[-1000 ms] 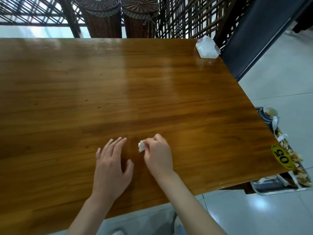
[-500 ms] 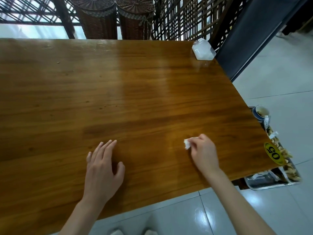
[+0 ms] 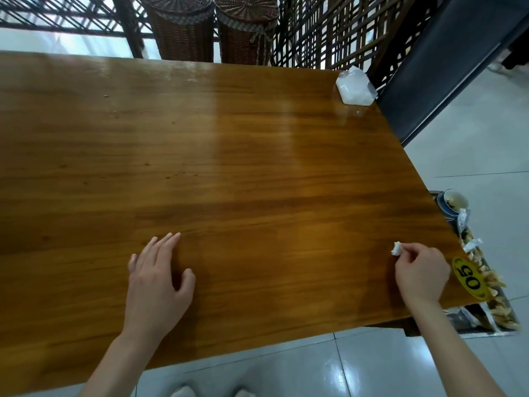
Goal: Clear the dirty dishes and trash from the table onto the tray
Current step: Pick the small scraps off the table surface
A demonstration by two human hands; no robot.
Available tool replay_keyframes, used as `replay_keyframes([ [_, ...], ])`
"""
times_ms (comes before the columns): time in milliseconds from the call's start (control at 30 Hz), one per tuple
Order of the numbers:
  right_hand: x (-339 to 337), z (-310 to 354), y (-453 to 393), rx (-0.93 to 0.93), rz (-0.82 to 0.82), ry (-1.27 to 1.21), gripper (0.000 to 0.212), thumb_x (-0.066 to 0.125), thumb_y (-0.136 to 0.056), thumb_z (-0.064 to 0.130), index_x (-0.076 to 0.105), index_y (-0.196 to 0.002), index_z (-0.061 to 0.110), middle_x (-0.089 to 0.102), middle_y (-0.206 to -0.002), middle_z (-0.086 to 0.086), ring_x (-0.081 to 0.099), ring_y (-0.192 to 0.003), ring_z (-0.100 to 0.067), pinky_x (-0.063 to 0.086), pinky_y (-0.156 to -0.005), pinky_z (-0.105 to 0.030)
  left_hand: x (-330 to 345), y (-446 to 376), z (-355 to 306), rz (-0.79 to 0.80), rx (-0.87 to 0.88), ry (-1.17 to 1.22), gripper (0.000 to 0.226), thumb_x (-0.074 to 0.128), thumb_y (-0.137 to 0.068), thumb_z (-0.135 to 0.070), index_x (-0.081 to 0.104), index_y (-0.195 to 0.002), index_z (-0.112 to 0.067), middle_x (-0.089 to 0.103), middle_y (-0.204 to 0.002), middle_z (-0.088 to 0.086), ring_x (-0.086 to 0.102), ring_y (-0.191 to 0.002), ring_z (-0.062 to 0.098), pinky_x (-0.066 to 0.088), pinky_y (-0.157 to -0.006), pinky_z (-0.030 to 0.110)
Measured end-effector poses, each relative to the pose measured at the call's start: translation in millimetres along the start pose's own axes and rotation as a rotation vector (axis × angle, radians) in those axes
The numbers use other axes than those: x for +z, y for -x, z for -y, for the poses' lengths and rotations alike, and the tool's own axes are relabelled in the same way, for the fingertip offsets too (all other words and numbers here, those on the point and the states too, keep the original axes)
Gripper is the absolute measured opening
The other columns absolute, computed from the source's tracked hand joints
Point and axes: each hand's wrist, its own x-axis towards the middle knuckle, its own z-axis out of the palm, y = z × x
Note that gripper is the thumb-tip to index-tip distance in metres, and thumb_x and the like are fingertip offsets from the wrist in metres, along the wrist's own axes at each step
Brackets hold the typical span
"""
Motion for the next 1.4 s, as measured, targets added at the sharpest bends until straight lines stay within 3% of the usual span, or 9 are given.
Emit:
replay_keyframes([
  [233, 9, 46, 30, -0.062, 0.066, -0.092, 0.015, 0.058, -0.09, 0.01, 0.069, -0.099, 0.005, 0.057, -0.085, -0.005, 0.049, -0.075, -0.014, 0.038, -0.065, -0.022, 4, 0, -4, -0.014, -0.027, -0.001, 0.062, 0.07, -0.079, -0.019, 0.045, -0.135, -0.015, 0.049, -0.138, 0.008, 0.034, -0.135, 0.026, 0.015, -0.111, 0.047],
  [467, 18, 88, 64, -0.109, 0.113, -0.133, 0.022, 0.055, -0.092, 0.016, 0.069, -0.108, 0.009, 0.062, -0.094, -0.007, 0.048, -0.079, -0.008, 0.027, -0.058, -0.005, 6, 3, -24, 0.017, 0.011, 0.021, 0.062, 0.07, -0.079, -0.017, 0.045, -0.135, -0.014, 0.048, -0.138, 0.009, 0.033, -0.136, 0.026, 0.015, -0.112, 0.049],
  [667, 17, 88, 67, -0.123, 0.143, -0.131, 0.025, 0.053, -0.093, 0.02, 0.067, -0.113, 0.013, 0.063, -0.1, -0.005, 0.051, -0.085, -0.008, 0.035, -0.064, -0.008, 11, 5, -46, 0.023, 0.071, 0.052, 0.062, 0.071, -0.078, -0.014, 0.046, -0.134, -0.014, 0.049, -0.137, 0.009, 0.034, -0.135, 0.027, 0.013, -0.111, 0.047],
  [1033, 15, 82, 65, -0.175, 0.206, -0.123, 0.028, 0.05, -0.095, 0.025, 0.064, -0.118, 0.018, 0.062, -0.104, 0.0, 0.053, -0.09, -0.005, 0.03, -0.061, -0.002, 26, 2, -71, 0.048, 0.127, 0.047, 0.064, 0.072, -0.076, -0.013, 0.046, -0.134, -0.014, 0.05, -0.136, 0.01, 0.035, -0.134, 0.028, 0.014, -0.109, 0.047],
  [1200, 15, 83, 68, -0.2, 0.226, -0.125, 0.034, 0.052, -0.094, 0.022, 0.057, -0.127, 0.016, 0.06, -0.111, -0.002, 0.053, -0.1, -0.01, 0.039, -0.073, -0.011, 29, 4, -78, 0.062, 0.135, 0.05, 0.064, 0.073, -0.076, -0.012, 0.046, -0.134, -0.013, 0.05, -0.136, 0.011, 0.036, -0.134, 0.029, 0.015, -0.11, 0.049],
  [1400, 15, 82, 68, -0.265, 0.239, -0.106, 0.025, 0.054, -0.093, 0.02, 0.065, -0.115, 0.017, 0.059, -0.103, -0.001, 0.049, -0.094, -0.008, 0.038, -0.068, -0.01, 32, 2, -87, 0.058, 0.148, 0.052, 0.064, 0.073, -0.075, -0.009, 0.048, -0.133, -0.011, 0.051, -0.135, 0.012, 0.037, -0.133, 0.03, 0.016, -0.109, 0.05],
])
